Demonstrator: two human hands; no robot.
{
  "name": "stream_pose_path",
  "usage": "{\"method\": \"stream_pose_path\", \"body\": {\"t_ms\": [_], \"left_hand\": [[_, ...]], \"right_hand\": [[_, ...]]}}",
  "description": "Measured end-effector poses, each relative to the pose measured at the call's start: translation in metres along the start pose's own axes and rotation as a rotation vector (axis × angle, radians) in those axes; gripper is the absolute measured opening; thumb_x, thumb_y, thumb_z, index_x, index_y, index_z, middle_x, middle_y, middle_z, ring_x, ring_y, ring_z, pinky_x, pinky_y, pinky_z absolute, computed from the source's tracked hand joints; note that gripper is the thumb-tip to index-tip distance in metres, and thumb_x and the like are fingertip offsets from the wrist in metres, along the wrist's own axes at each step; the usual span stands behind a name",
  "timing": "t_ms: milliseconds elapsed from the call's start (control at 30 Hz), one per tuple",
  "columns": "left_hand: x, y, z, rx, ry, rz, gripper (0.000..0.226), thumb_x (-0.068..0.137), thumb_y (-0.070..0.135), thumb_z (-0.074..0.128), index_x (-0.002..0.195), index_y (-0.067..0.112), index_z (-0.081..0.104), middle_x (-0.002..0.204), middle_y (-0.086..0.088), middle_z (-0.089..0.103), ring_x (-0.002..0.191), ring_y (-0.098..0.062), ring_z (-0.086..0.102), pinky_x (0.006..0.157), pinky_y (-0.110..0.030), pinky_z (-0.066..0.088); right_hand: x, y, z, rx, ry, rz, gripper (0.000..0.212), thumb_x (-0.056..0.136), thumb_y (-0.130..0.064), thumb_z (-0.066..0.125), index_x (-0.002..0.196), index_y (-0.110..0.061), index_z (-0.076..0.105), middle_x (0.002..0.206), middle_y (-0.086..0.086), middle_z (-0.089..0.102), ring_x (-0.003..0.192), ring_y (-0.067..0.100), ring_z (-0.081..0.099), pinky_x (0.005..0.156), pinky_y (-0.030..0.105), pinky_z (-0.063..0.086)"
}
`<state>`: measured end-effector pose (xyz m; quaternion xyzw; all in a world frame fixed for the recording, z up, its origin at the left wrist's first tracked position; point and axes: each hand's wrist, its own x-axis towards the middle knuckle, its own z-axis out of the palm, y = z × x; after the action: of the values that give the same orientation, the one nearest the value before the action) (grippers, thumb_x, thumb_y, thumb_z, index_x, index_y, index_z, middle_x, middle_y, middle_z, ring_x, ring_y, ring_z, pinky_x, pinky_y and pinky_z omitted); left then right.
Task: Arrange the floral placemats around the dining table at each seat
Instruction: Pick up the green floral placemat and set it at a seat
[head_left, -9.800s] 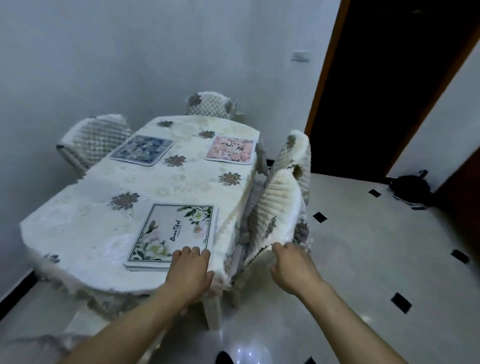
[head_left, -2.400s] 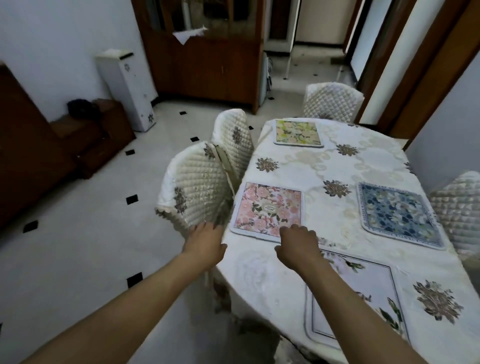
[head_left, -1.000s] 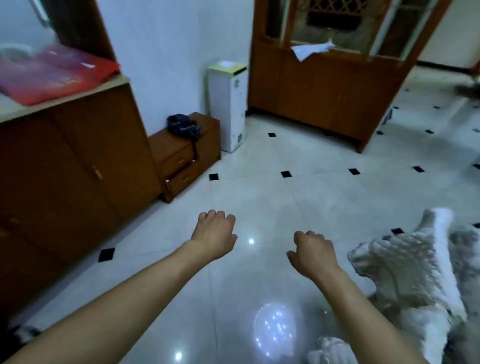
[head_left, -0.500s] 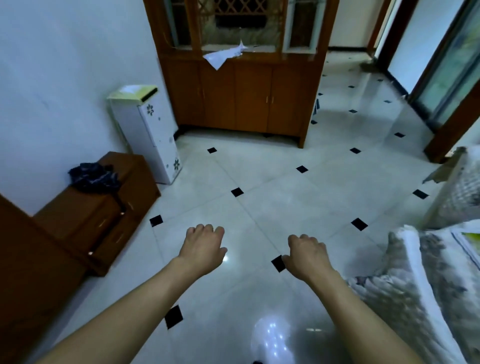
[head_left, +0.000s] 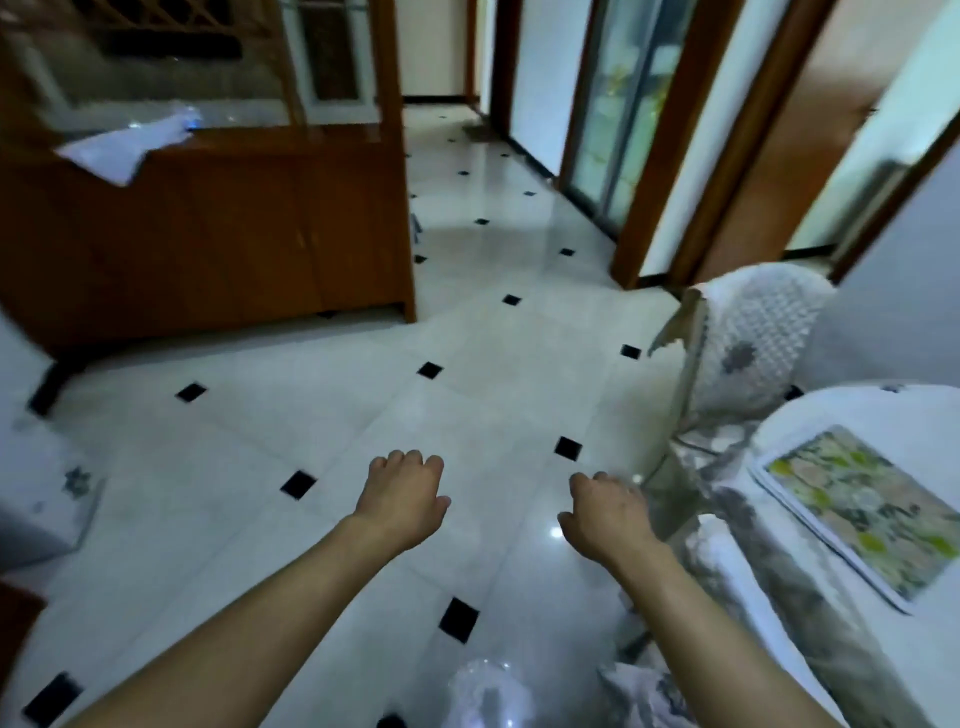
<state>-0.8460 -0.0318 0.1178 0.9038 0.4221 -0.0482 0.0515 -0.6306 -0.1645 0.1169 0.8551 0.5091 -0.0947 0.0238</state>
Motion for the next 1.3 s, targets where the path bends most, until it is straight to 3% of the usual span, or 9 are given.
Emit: {"method": "stream_pose_path", "body": {"t_ms": [100, 167, 233, 400, 533, 767, 933, 1067, 1300], "left_hand": [[0.067, 0.024, -0.018, 0.012, 0.013, 0.151, 0.035, 0.091, 0.046, 0.050, 0.110, 0.016, 0.053, 0.110, -0.007, 0.060, 0.105, -0.029, 0.052, 0.090, -0.041, 0.038], [0.135, 0.072, -0.031, 0.032, 0.003, 0.359, 0.035, 0.091, 0.045, 0.049, 0.111, 0.016, 0.054, 0.110, -0.007, 0.060, 0.104, -0.029, 0.052, 0.090, -0.041, 0.039], [0.152, 0.093, -0.038, 0.028, -0.010, 0.426, 0.036, 0.091, 0.044, 0.049, 0.113, 0.017, 0.054, 0.111, -0.008, 0.060, 0.106, -0.029, 0.052, 0.091, -0.041, 0.039], [0.255, 0.210, -0.048, 0.074, -0.009, 0.754, 0.032, 0.089, 0.043, 0.050, 0.107, 0.017, 0.055, 0.110, -0.010, 0.061, 0.106, -0.032, 0.053, 0.092, -0.042, 0.040], [0.314, 0.263, -0.045, 0.151, -0.029, 0.843, 0.035, 0.090, 0.043, 0.050, 0.110, 0.015, 0.055, 0.112, -0.011, 0.060, 0.107, -0.033, 0.052, 0.094, -0.043, 0.039], [0.428, 0.327, -0.051, 0.196, -0.051, 0.973, 0.035, 0.089, 0.043, 0.049, 0.110, 0.015, 0.055, 0.112, -0.013, 0.061, 0.107, -0.034, 0.052, 0.092, -0.043, 0.040], [0.505, 0.392, -0.041, 0.164, -0.093, 1.174, 0.034, 0.087, 0.041, 0.049, 0.111, 0.017, 0.054, 0.116, -0.013, 0.059, 0.109, -0.035, 0.052, 0.092, -0.044, 0.041], [0.548, 0.448, -0.028, 0.163, -0.163, 1.356, 0.039, 0.088, 0.045, 0.048, 0.115, 0.016, 0.053, 0.117, -0.012, 0.058, 0.111, -0.033, 0.051, 0.093, -0.044, 0.039], [0.567, 0.523, -0.002, 0.182, -0.256, 1.553, 0.032, 0.088, 0.036, 0.050, 0.111, 0.013, 0.052, 0.113, -0.015, 0.058, 0.104, -0.034, 0.054, 0.084, -0.043, 0.043]], "right_hand": [[0.022, 0.020, -0.018, 0.053, 0.031, 0.133, 0.030, 0.085, -0.036, 0.056, 0.106, -0.015, 0.056, 0.113, 0.012, 0.061, 0.106, 0.033, 0.056, 0.088, 0.038, 0.042], [0.033, 0.060, -0.028, 0.122, 0.019, 0.346, 0.030, 0.084, -0.035, 0.056, 0.107, -0.015, 0.056, 0.114, 0.013, 0.061, 0.107, 0.034, 0.056, 0.089, 0.039, 0.044], [0.032, 0.075, -0.032, 0.148, 0.024, 0.393, 0.031, 0.082, -0.031, 0.056, 0.109, -0.016, 0.056, 0.115, 0.014, 0.062, 0.107, 0.035, 0.057, 0.089, 0.040, 0.046], [0.064, 0.163, -0.032, 0.165, 0.027, 0.693, 0.034, 0.082, -0.035, 0.054, 0.112, -0.018, 0.055, 0.113, 0.012, 0.059, 0.106, 0.035, 0.055, 0.086, 0.043, 0.044], [0.112, 0.216, -0.035, 0.192, 0.056, 0.765, 0.028, 0.084, -0.036, 0.052, 0.101, -0.015, 0.055, 0.105, 0.014, 0.059, 0.098, 0.035, 0.056, 0.080, 0.041, 0.044], [0.199, 0.280, -0.047, 0.246, 0.054, 0.853, 0.038, 0.086, -0.044, 0.052, 0.110, -0.014, 0.054, 0.110, 0.013, 0.058, 0.103, 0.035, 0.055, 0.085, 0.041, 0.044], [0.226, 0.326, -0.033, 0.289, -0.006, 1.073, 0.034, 0.085, -0.037, 0.053, 0.113, -0.017, 0.053, 0.113, 0.011, 0.057, 0.104, 0.033, 0.055, 0.084, 0.040, 0.044], [0.228, 0.351, -0.025, 0.356, -0.045, 1.334, 0.017, 0.083, -0.032, 0.053, 0.093, -0.019, 0.050, 0.106, 0.010, 0.062, 0.098, 0.031, 0.058, 0.074, 0.036, 0.042], [0.208, 0.363, -0.009, 0.429, -0.102, 1.634, 0.016, 0.084, -0.032, 0.055, 0.092, -0.021, 0.047, 0.107, 0.009, 0.061, 0.100, 0.030, 0.058, 0.074, 0.036, 0.041]]}}
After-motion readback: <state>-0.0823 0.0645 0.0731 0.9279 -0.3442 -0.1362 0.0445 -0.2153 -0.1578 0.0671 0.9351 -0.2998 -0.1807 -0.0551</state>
